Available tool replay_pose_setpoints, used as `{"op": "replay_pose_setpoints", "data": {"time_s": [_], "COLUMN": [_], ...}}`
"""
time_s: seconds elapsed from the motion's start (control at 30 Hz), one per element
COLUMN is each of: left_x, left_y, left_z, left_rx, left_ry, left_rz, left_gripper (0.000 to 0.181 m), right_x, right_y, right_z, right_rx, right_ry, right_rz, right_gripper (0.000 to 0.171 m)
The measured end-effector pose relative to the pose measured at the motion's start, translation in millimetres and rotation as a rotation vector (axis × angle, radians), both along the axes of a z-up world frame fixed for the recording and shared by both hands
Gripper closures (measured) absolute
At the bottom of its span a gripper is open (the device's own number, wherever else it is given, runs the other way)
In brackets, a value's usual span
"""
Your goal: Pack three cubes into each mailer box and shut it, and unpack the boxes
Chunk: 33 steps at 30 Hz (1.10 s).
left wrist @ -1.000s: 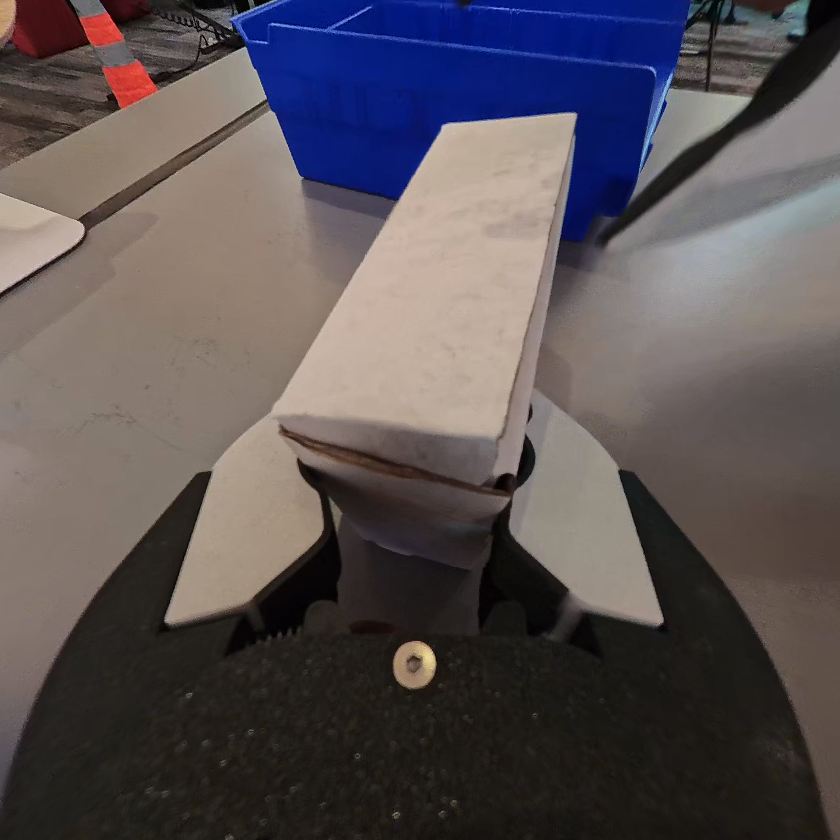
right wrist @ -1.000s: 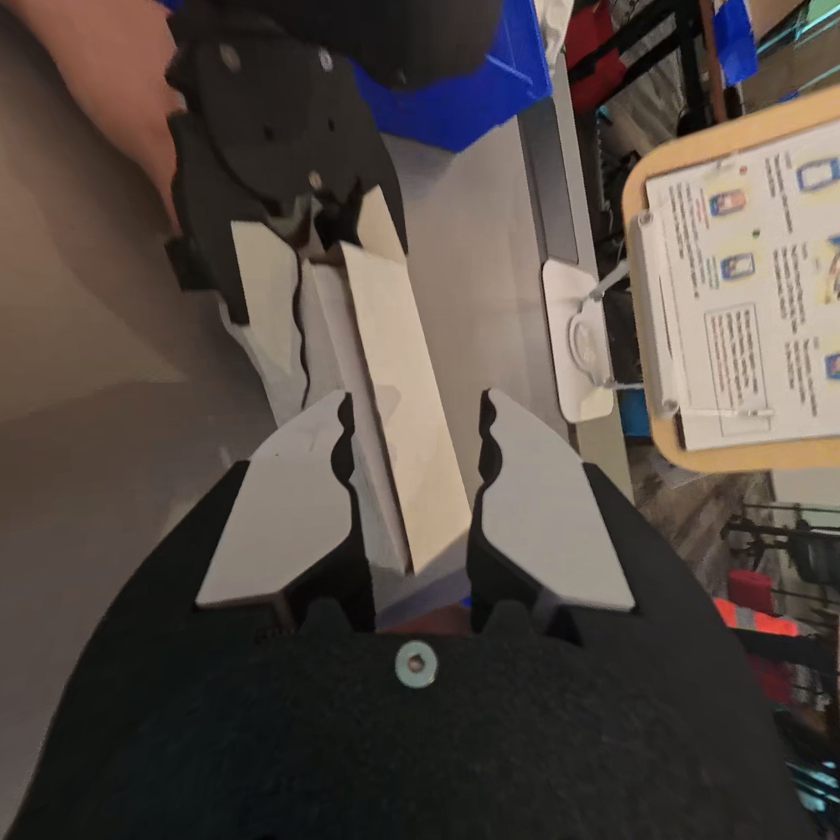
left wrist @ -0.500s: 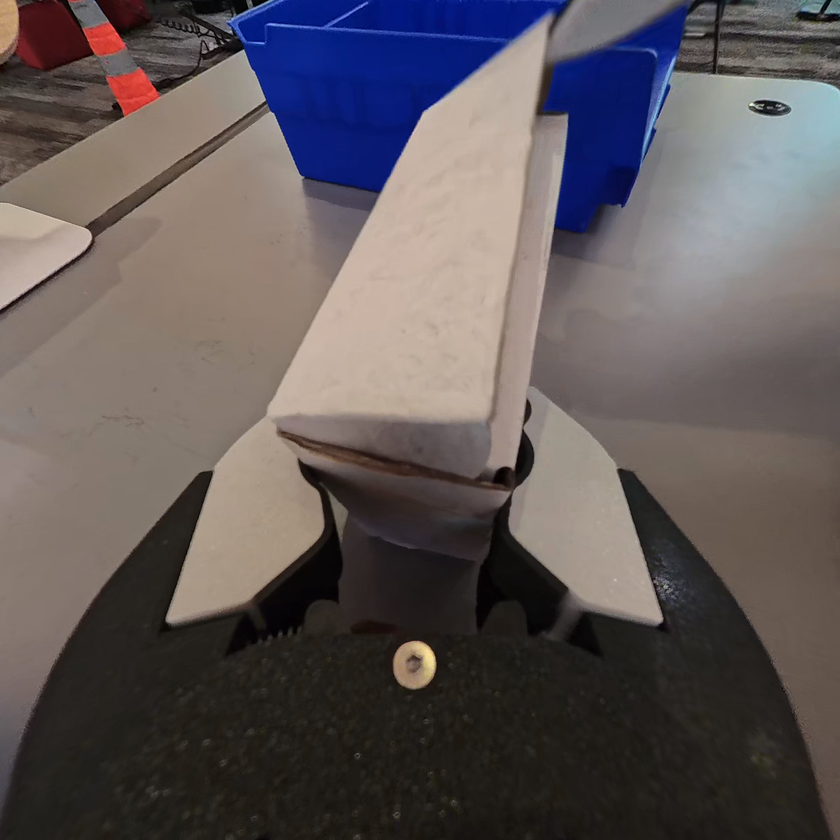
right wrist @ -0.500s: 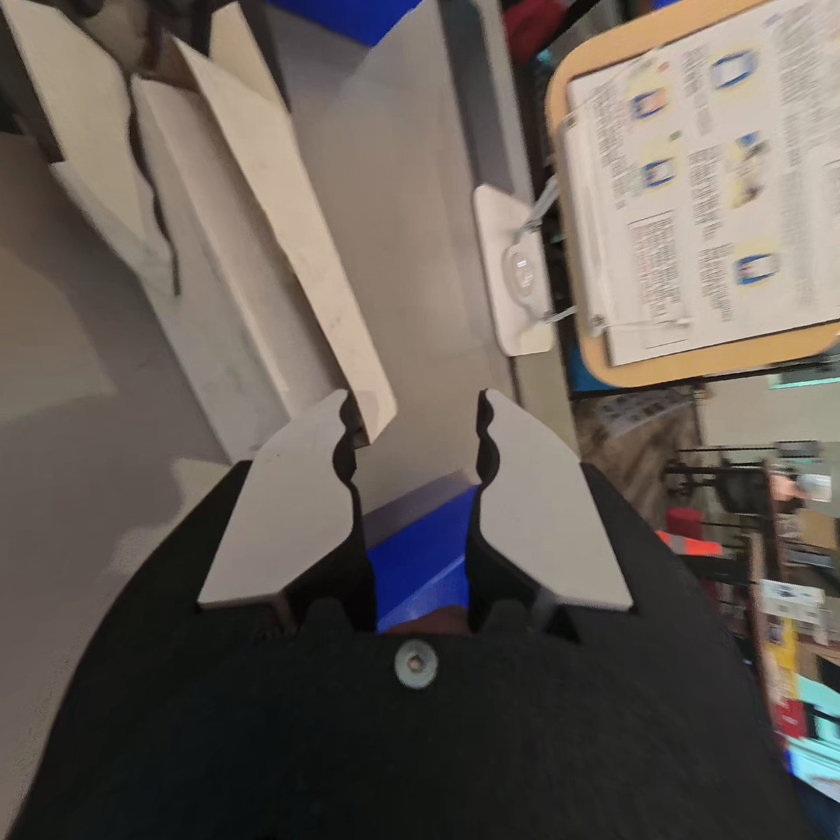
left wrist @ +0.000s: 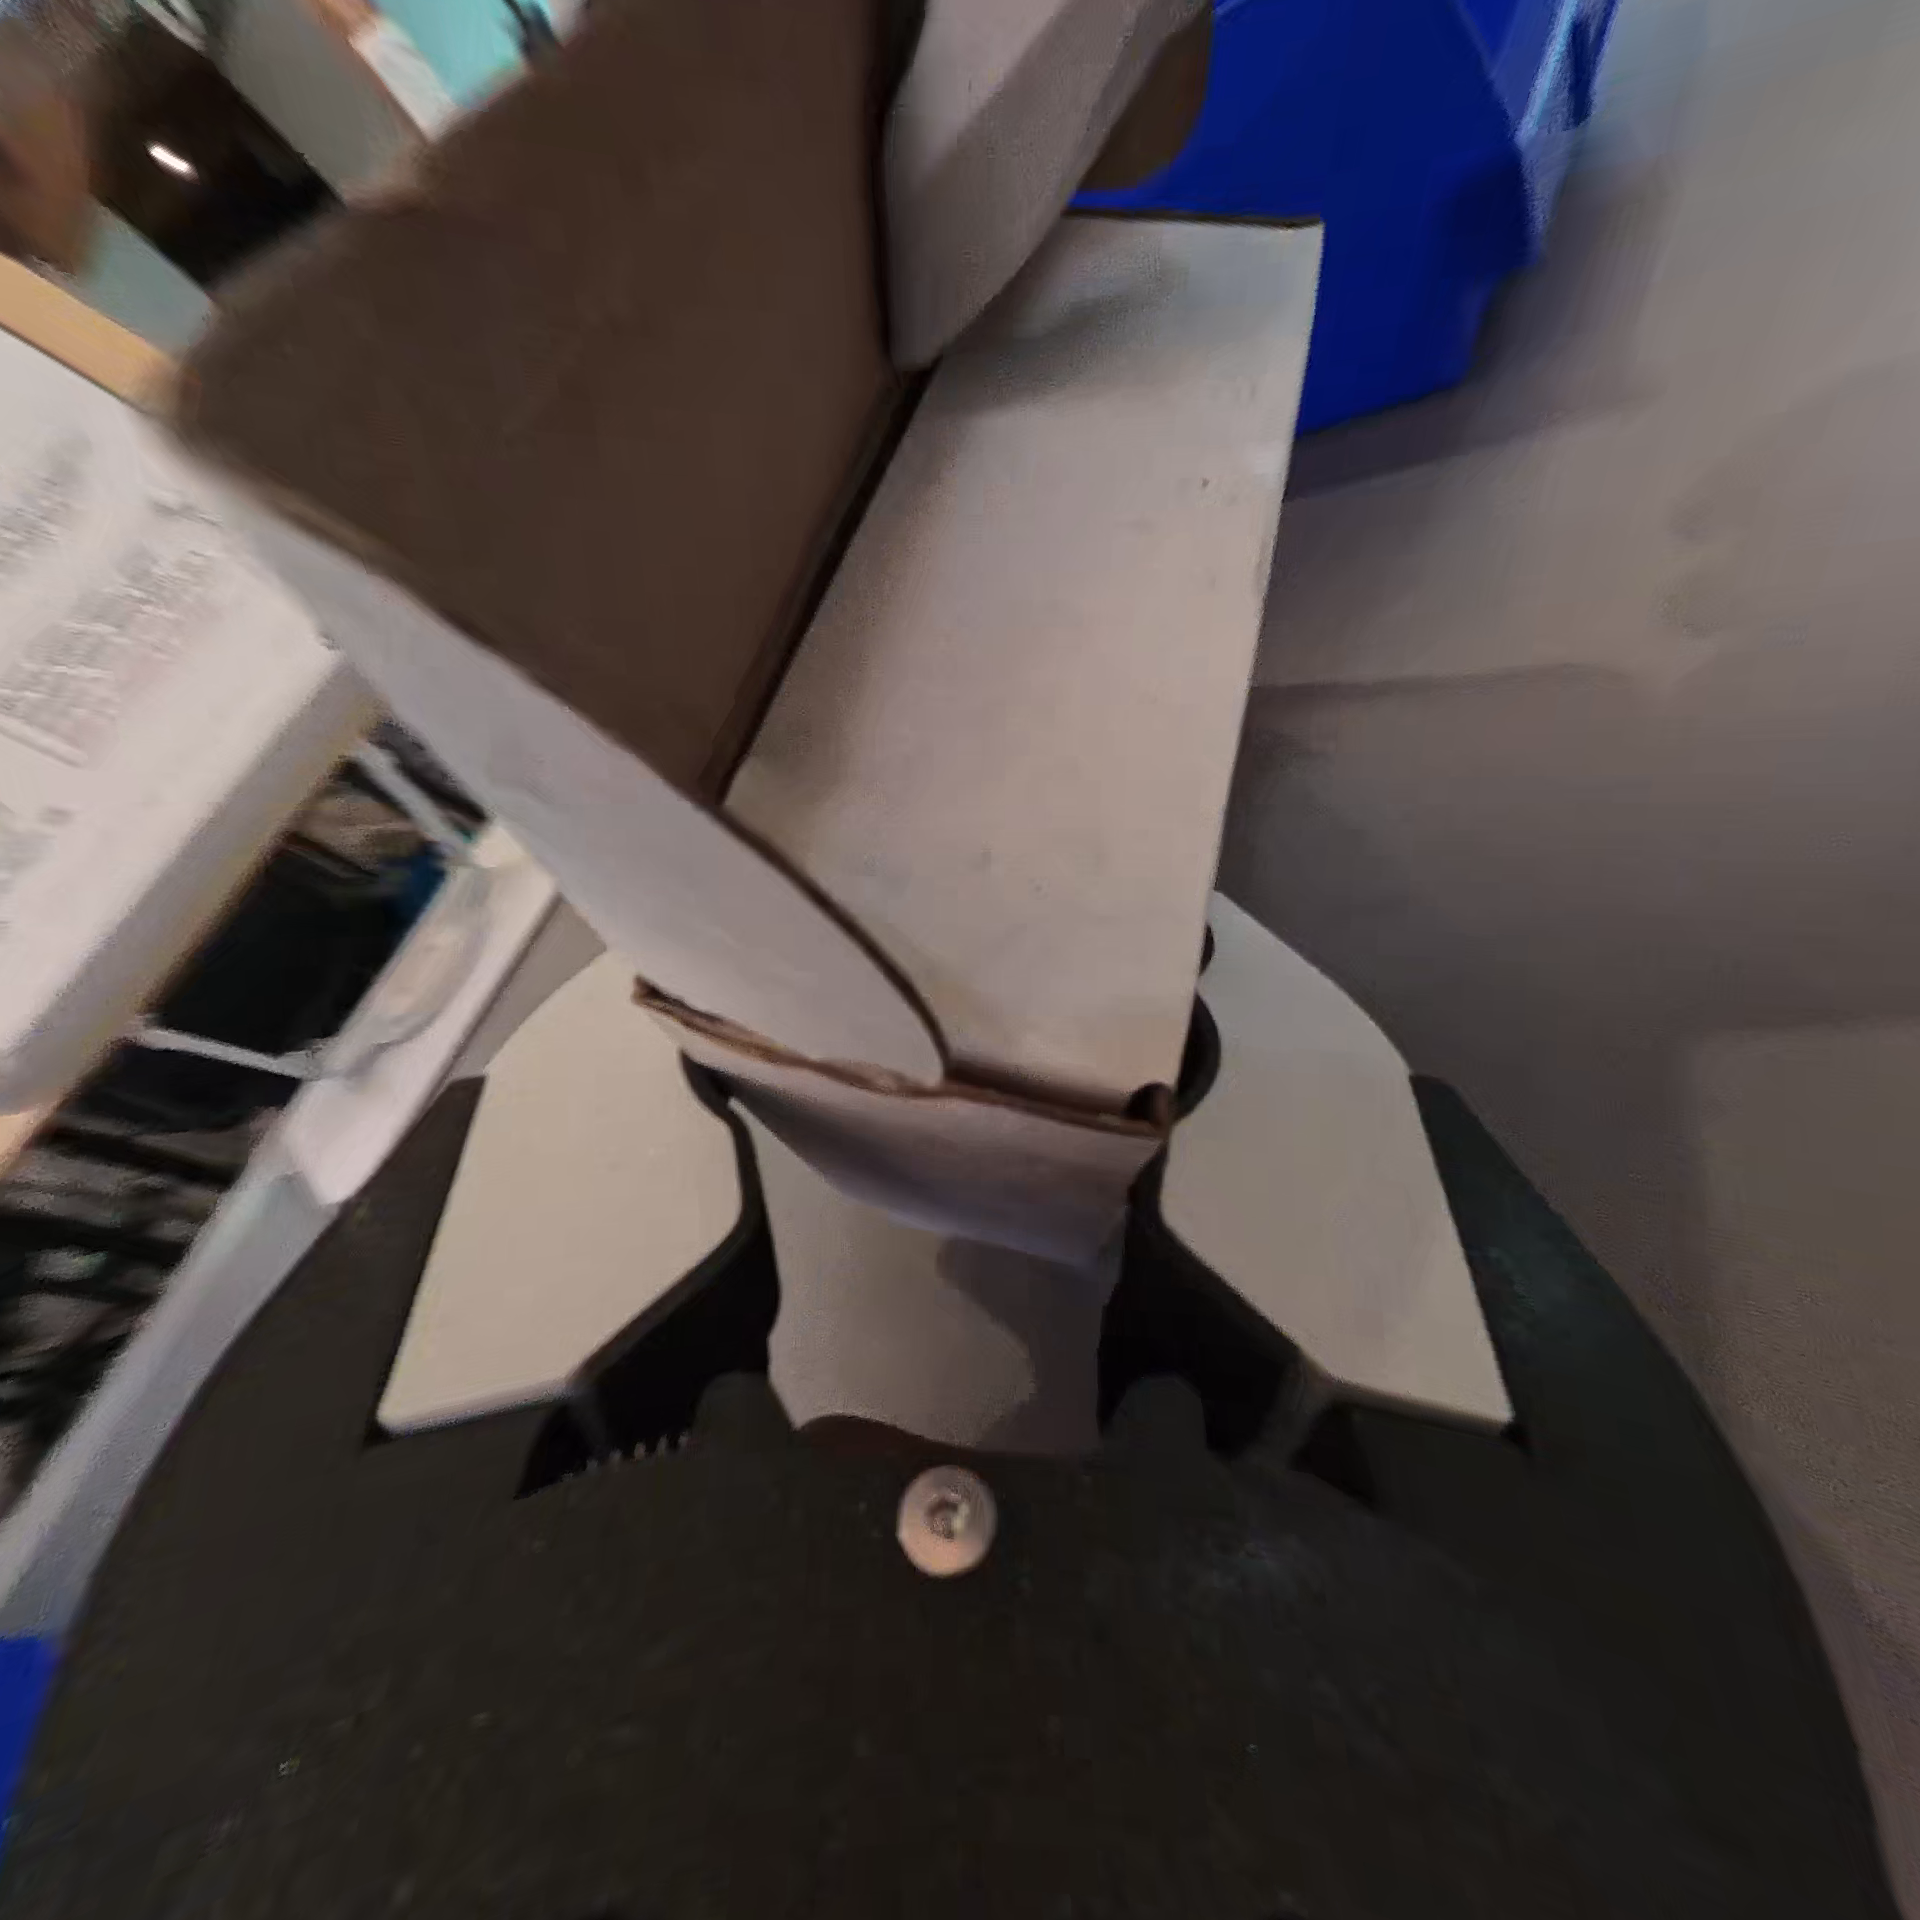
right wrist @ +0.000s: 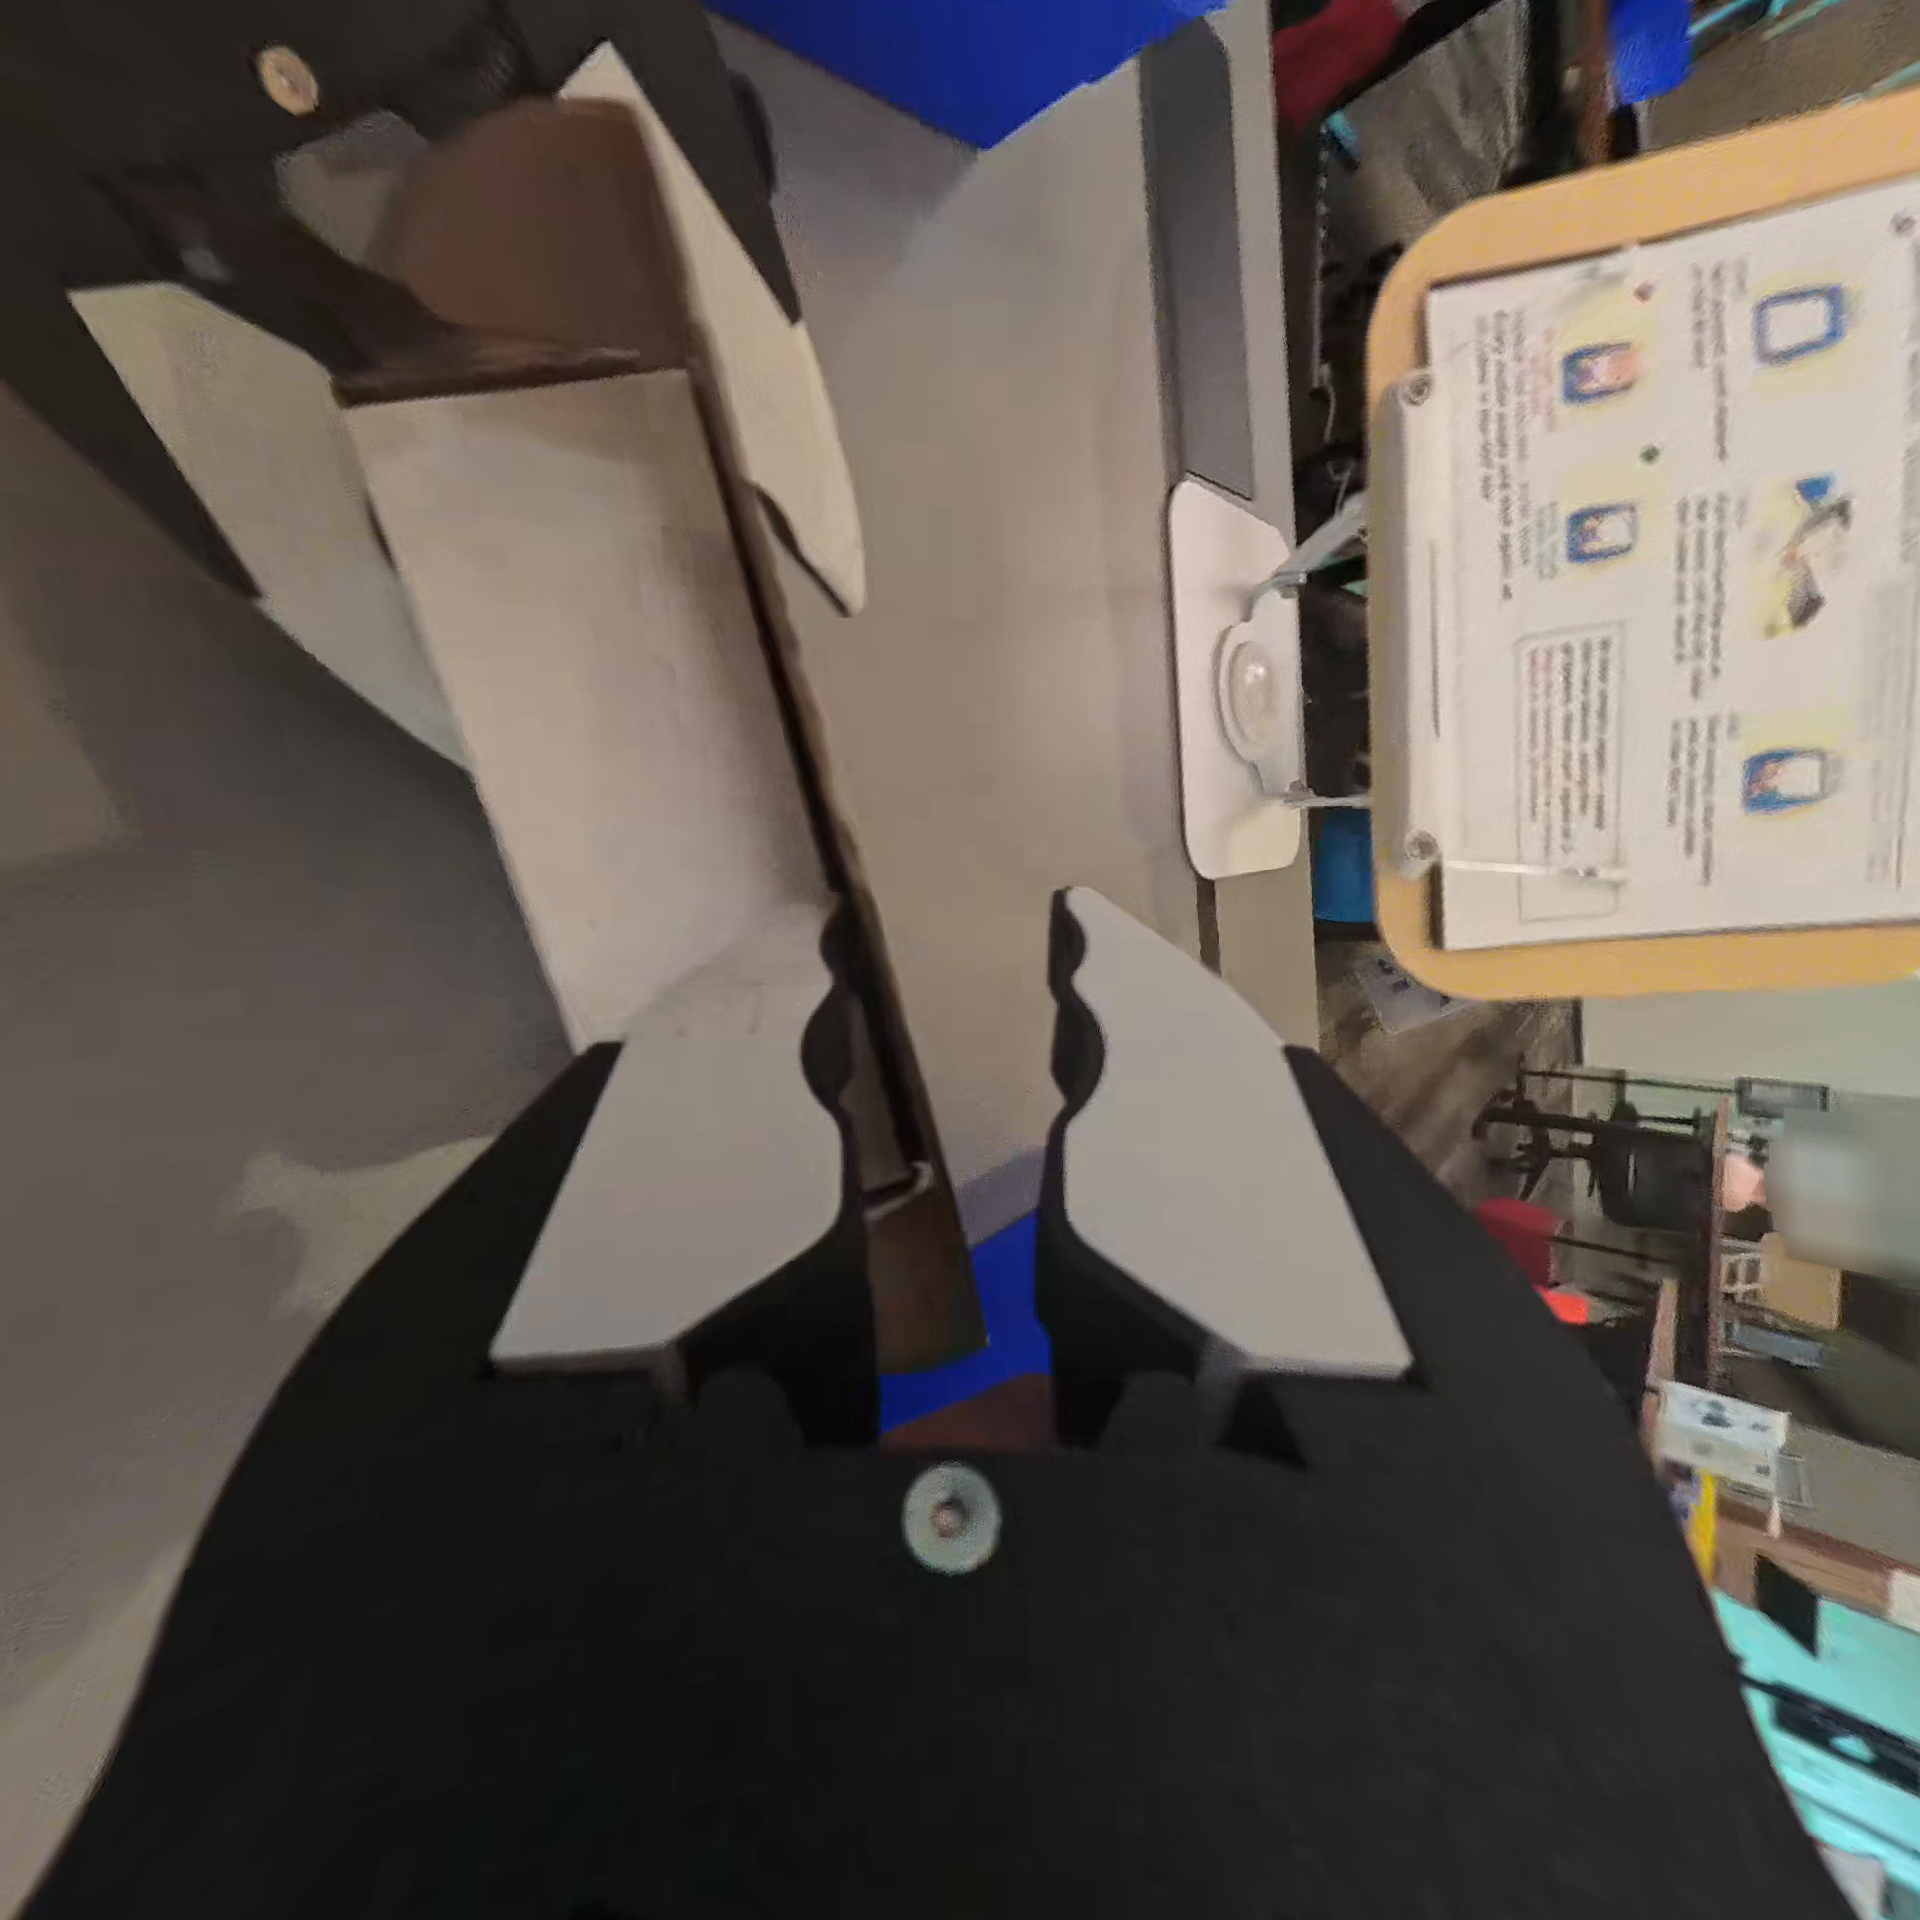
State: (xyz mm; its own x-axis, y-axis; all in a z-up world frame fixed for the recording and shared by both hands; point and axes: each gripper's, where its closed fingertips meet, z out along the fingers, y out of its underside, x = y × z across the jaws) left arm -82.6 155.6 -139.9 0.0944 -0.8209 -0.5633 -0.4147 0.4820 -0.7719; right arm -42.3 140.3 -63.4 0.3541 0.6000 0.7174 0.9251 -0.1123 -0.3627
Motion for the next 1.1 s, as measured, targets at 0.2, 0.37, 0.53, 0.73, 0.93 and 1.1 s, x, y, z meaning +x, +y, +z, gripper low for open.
{"op": "replay_pose_setpoints", "data": {"time_s": [0.2,0.37,0.53,0.73,0.93,1.1], "left_x": [-30.9,-61.8,-55.0,-56.3,-61.4,-63.8], "left_y": [27.2,-1.9,5.1,10.8,7.1,15.8], "left_z": [2.7,17.4,19.2,-21.7,-26.8,4.7], "left_rx": [-0.140,-0.556,-0.647,-0.626,-0.598,-0.456], "left_ry": [-0.041,-0.201,-0.231,0.006,0.058,-0.092], "left_rz": [0.296,0.279,0.322,0.412,0.410,0.402], "left_gripper": [0.107,0.116,0.122,0.148,0.153,0.154], "right_x": [-9.8,-19.1,-39.2,-42.1,-25.4,-18.8], "right_y": [21.4,12.1,-2.5,-6.3,3.7,7.0], "right_z": [-14.4,-18.2,-33.8,-27.4,2.6,10.9], "right_rx": [0.055,0.021,-0.052,-0.113,-0.161,-0.176], "right_ry": [0.040,0.114,0.115,0.177,0.282,0.288], "right_rz": [-0.050,-0.063,-0.019,0.045,0.033,0.049], "right_gripper": [0.166,0.167,0.170,0.170,0.169,0.169]}}
